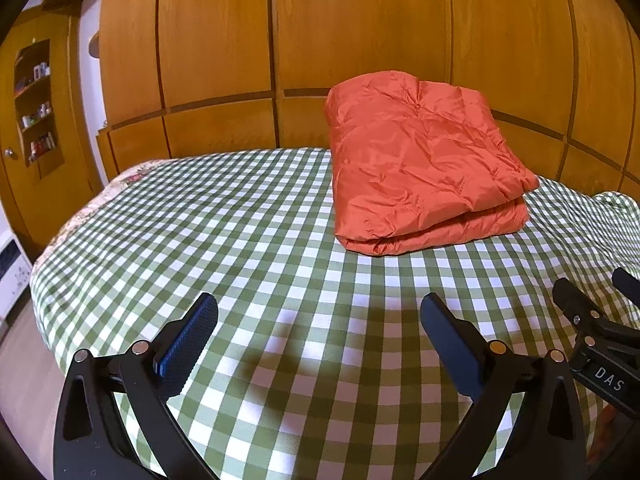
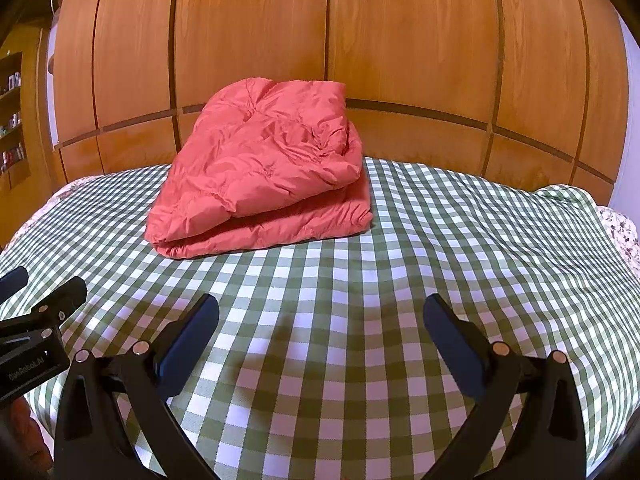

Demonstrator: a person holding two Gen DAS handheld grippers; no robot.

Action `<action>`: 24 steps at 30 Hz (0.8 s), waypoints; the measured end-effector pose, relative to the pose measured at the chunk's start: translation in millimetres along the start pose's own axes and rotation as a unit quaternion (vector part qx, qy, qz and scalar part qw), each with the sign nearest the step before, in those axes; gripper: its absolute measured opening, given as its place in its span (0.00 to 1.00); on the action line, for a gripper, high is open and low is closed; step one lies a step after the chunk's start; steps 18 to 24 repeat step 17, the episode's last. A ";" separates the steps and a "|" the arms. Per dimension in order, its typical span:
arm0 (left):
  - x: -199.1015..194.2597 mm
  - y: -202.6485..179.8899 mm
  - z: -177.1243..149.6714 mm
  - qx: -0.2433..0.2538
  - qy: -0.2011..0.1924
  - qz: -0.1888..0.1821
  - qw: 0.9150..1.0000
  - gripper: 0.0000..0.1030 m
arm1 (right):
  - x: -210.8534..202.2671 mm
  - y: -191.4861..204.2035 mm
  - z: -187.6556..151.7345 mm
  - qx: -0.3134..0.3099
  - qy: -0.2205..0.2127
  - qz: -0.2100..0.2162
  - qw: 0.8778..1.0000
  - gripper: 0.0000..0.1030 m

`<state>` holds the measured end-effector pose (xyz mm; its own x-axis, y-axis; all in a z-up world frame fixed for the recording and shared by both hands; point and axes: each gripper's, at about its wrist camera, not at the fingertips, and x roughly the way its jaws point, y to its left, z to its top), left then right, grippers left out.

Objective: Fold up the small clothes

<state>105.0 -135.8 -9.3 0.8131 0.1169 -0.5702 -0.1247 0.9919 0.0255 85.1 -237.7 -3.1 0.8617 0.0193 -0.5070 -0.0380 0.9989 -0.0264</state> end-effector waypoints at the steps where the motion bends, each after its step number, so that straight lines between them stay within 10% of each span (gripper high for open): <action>1: 0.8 0.2 -0.1 -0.002 0.003 -0.001 1.000 0.97 | 0.4 -0.6 -0.2 0.001 0.001 0.000 1.000 0.98; 24: 41.2 10.5 11.4 0.000 0.065 -0.001 0.998 0.97 | 47.9 -44.7 16.0 0.018 0.069 -0.054 0.996 0.98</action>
